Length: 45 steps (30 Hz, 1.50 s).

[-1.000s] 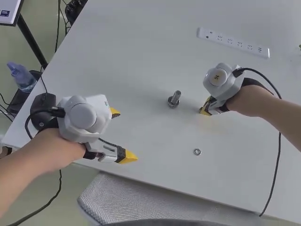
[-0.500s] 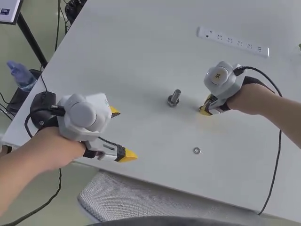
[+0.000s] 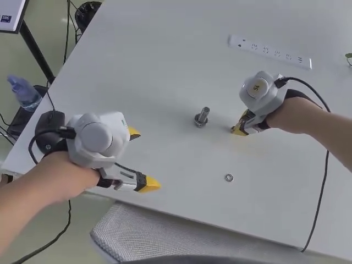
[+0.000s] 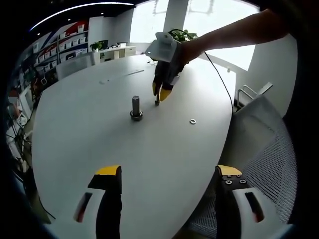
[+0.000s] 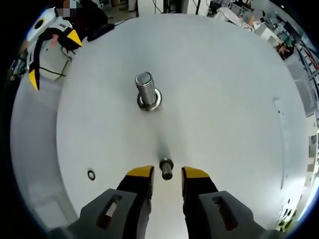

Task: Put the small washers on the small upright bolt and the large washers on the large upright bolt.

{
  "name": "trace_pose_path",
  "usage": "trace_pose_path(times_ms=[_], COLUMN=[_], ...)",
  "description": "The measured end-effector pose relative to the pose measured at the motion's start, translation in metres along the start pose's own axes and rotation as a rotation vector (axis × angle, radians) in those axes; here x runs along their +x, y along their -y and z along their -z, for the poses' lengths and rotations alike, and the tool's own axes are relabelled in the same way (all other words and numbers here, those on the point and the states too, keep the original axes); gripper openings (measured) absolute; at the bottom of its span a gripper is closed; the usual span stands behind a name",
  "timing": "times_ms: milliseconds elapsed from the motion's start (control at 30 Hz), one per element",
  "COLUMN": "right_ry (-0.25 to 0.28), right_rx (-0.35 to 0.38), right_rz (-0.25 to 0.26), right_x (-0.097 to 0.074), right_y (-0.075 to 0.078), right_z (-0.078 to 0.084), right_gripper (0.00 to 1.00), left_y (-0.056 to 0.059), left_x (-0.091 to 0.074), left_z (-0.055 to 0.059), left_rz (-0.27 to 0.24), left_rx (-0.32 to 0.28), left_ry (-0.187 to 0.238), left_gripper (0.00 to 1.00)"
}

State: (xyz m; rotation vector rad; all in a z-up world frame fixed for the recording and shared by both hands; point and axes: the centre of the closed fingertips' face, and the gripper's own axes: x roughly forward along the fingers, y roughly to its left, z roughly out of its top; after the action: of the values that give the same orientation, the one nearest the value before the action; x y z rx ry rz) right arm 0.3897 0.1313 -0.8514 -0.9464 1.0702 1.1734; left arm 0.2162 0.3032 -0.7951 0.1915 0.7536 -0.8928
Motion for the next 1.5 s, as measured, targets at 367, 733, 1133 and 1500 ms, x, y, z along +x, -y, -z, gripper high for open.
trace_pose_path(times_ms=[367,733,1133,1500], right_ry=[0.042,0.061,0.057,0.061], right_rx=[-0.008,-0.029,-0.059,-0.064], right_rz=[0.002,0.012,-0.002,-0.027], right_x=[-0.023,-0.045,-0.05,-0.056], right_y=[-0.008,-0.019,-0.035,-0.068], right_z=[-0.011,-0.013,-0.01,-0.008], right_gripper=[0.24,0.24,0.24,0.27], left_y=[0.006,0.011,0.019,0.018], left_x=[-0.002,-0.003,-0.01,-0.014], left_z=[-0.005,-0.015,-0.012,-0.02], left_rz=[0.007,0.002,-0.017,-0.031], left_rx=[0.02,0.031,0.021,0.01], left_ry=[-0.008,0.005,0.011,0.052], left_gripper=[0.76,0.76,0.76,0.79])
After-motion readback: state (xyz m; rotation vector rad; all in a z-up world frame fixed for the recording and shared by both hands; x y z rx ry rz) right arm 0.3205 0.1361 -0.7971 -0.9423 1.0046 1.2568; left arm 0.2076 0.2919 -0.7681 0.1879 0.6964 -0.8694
